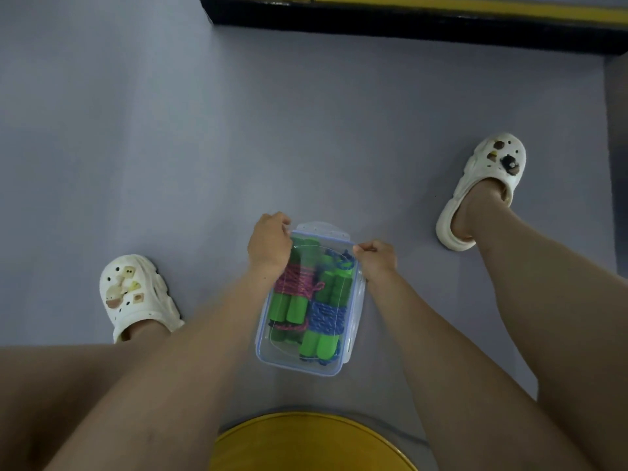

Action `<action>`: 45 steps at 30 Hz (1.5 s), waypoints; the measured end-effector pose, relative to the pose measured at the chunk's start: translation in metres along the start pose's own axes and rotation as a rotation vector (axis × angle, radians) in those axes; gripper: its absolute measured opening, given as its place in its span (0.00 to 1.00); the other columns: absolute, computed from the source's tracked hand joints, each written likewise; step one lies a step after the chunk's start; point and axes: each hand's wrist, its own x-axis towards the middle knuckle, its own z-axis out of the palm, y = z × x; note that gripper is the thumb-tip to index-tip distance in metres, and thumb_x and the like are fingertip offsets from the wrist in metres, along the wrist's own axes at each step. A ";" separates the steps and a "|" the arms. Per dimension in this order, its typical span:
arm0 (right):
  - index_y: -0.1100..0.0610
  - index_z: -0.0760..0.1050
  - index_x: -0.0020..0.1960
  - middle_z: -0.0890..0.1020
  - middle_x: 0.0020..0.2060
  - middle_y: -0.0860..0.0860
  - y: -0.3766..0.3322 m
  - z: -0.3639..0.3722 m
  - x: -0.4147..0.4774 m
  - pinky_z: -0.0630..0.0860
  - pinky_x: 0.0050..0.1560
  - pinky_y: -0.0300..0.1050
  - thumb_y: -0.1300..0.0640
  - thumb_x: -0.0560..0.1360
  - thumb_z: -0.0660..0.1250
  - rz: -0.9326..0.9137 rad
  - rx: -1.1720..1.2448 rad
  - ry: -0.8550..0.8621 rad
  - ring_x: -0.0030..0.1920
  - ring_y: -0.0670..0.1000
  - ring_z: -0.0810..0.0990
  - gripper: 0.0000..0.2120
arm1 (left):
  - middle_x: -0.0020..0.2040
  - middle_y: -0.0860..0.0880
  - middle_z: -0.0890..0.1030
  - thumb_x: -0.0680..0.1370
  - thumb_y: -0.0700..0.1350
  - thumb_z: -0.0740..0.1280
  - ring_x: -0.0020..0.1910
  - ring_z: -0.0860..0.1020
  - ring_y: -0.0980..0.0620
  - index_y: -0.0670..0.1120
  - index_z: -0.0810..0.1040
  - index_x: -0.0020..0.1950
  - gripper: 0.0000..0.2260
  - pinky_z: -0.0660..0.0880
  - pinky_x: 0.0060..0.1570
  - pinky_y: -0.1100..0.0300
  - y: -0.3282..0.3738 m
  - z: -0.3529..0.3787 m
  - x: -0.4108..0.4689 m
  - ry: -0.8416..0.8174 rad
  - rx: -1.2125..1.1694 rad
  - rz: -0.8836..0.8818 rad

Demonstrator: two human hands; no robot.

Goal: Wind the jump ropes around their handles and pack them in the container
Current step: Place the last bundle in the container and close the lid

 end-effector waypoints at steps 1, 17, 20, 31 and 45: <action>0.60 0.75 0.43 0.76 0.37 0.53 -0.001 0.000 -0.001 0.68 0.33 0.37 0.63 0.74 0.68 -0.008 -0.010 -0.001 0.38 0.49 0.73 0.03 | 0.58 0.43 0.76 0.76 0.36 0.65 0.57 0.73 0.43 0.42 0.79 0.58 0.11 0.71 0.53 0.52 0.004 0.003 -0.003 0.027 0.134 0.137; 0.55 0.70 0.35 0.73 0.31 0.48 -0.001 0.000 -0.001 0.67 0.28 0.31 0.62 0.74 0.69 -0.018 0.023 -0.003 0.33 0.46 0.72 0.11 | 0.51 0.39 0.80 0.77 0.38 0.67 0.53 0.75 0.41 0.37 0.81 0.52 0.07 0.65 0.52 0.63 0.003 0.022 0.003 -0.101 -0.077 0.234; 0.56 0.71 0.37 0.73 0.30 0.48 0.001 0.000 -0.002 0.66 0.25 0.29 0.62 0.74 0.68 -0.018 0.002 -0.004 0.31 0.44 0.70 0.09 | 0.51 0.40 0.79 0.77 0.38 0.67 0.53 0.76 0.44 0.38 0.81 0.52 0.06 0.66 0.51 0.64 0.005 0.019 0.005 -0.186 -0.098 0.187; 0.57 0.73 0.40 0.77 0.37 0.53 -0.004 -0.001 -0.002 0.65 0.23 0.27 0.61 0.74 0.69 -0.024 -0.031 0.014 0.33 0.47 0.72 0.06 | 0.53 0.41 0.78 0.77 0.42 0.67 0.55 0.73 0.41 0.42 0.81 0.58 0.11 0.69 0.55 0.53 0.043 0.031 0.002 -0.345 0.174 0.444; 0.59 0.75 0.44 0.77 0.37 0.52 0.005 0.002 0.000 0.69 0.30 0.35 0.61 0.74 0.68 -0.020 -0.035 0.023 0.40 0.50 0.76 0.02 | 0.55 0.47 0.78 0.77 0.50 0.67 0.58 0.74 0.47 0.44 0.79 0.53 0.11 0.61 0.53 0.58 0.042 0.043 0.002 -0.347 0.135 0.297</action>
